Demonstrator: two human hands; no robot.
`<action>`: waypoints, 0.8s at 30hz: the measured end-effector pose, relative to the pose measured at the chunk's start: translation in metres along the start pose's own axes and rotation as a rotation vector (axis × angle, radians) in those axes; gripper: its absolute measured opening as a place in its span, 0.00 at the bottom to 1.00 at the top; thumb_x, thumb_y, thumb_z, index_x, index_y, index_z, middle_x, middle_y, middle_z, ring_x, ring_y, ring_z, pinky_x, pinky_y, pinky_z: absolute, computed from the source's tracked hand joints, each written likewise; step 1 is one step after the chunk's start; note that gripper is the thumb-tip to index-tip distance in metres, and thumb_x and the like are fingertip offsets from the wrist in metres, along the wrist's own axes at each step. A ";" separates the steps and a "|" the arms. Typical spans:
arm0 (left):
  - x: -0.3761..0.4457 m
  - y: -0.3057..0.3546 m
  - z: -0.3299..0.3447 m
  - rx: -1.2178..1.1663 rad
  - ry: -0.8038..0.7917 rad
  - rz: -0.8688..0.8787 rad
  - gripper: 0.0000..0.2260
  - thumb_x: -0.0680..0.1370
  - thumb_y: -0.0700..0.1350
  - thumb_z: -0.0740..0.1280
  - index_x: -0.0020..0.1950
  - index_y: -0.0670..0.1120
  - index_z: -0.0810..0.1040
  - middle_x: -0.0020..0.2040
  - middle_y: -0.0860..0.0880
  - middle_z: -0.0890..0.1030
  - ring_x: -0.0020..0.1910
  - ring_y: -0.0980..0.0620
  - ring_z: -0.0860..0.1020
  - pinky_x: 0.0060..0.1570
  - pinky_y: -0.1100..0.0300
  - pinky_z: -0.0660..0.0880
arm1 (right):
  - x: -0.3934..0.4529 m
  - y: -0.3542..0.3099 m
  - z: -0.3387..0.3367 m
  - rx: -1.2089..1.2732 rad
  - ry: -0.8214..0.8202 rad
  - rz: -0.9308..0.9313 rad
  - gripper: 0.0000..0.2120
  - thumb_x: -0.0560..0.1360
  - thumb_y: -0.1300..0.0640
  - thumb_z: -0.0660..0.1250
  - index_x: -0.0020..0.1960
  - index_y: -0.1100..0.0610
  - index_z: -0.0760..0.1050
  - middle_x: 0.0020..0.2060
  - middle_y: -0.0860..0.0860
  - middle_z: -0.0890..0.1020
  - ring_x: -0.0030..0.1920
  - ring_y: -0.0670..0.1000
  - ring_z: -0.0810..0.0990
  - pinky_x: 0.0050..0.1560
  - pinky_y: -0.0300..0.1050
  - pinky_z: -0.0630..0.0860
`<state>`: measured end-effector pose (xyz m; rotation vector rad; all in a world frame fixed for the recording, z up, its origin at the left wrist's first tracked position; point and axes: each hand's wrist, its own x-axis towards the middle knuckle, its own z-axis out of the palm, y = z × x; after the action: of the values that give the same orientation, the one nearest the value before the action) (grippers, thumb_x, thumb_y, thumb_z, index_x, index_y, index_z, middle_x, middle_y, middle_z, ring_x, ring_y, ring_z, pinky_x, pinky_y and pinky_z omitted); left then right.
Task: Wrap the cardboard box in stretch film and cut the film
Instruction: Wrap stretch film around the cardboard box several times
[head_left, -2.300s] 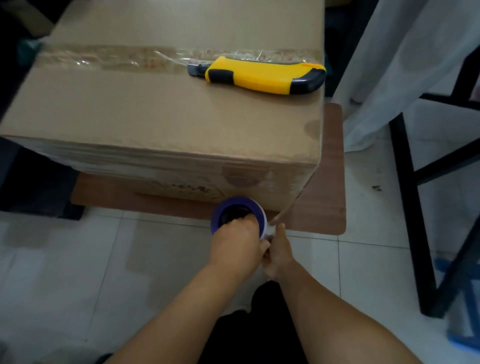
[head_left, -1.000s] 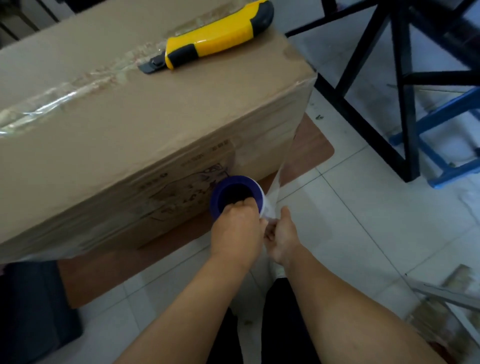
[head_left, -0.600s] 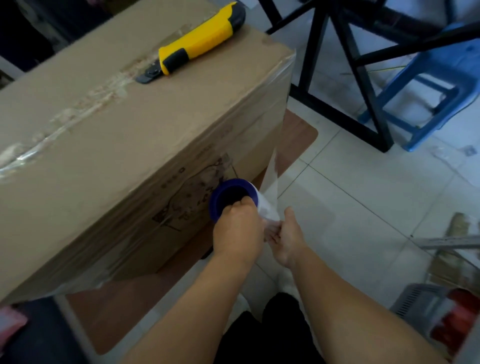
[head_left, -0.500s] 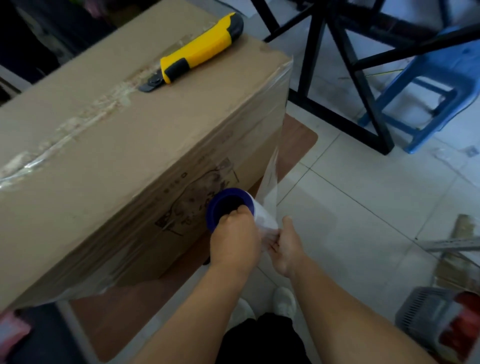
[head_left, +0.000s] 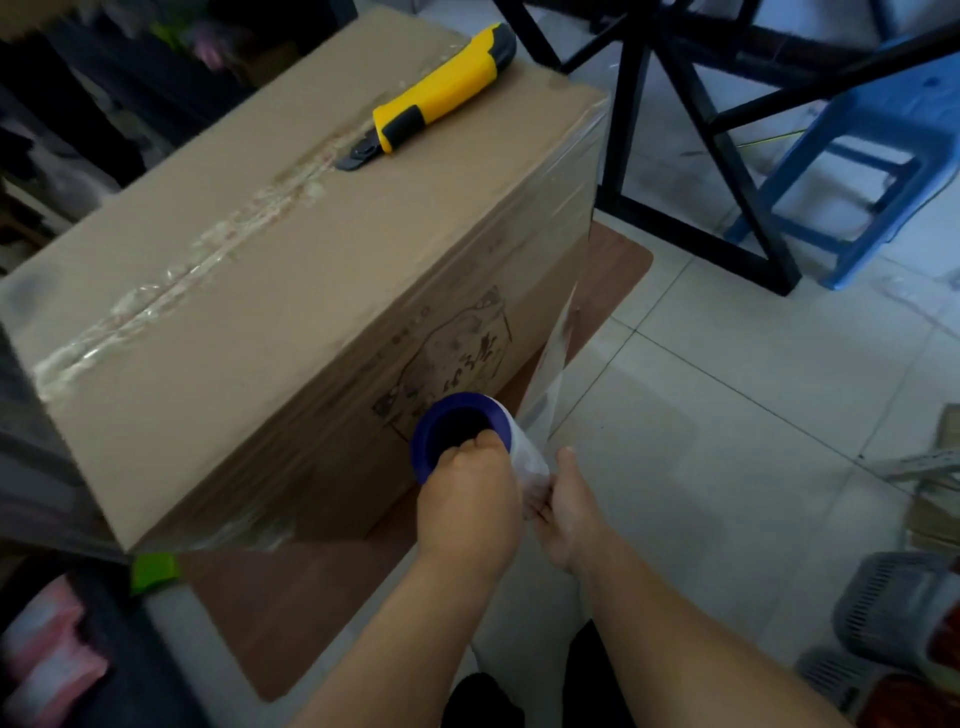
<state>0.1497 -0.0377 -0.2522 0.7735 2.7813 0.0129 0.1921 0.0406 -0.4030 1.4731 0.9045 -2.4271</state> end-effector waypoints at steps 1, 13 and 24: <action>-0.004 -0.006 0.000 0.002 0.003 0.016 0.14 0.79 0.47 0.63 0.62 0.44 0.69 0.54 0.48 0.79 0.50 0.53 0.79 0.45 0.65 0.74 | -0.002 0.008 0.004 0.011 0.007 -0.007 0.26 0.80 0.36 0.45 0.35 0.53 0.66 0.27 0.50 0.74 0.33 0.48 0.73 0.46 0.43 0.72; -0.054 -0.076 -0.001 0.100 -0.006 0.204 0.15 0.80 0.47 0.62 0.63 0.43 0.68 0.56 0.47 0.78 0.52 0.52 0.78 0.46 0.63 0.75 | -0.016 0.107 0.051 0.184 0.047 -0.044 0.36 0.76 0.31 0.47 0.65 0.59 0.71 0.53 0.58 0.80 0.53 0.53 0.79 0.57 0.45 0.72; -0.087 -0.115 -0.001 0.028 -0.029 0.155 0.11 0.79 0.47 0.63 0.60 0.46 0.70 0.53 0.51 0.79 0.50 0.55 0.79 0.43 0.65 0.75 | -0.040 0.146 0.071 0.192 0.062 -0.005 0.39 0.77 0.32 0.49 0.73 0.61 0.65 0.66 0.62 0.75 0.64 0.57 0.76 0.60 0.48 0.75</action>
<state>0.1638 -0.1804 -0.2392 0.9865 2.6933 -0.0084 0.2217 -0.1240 -0.4062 1.6185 0.7033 -2.5463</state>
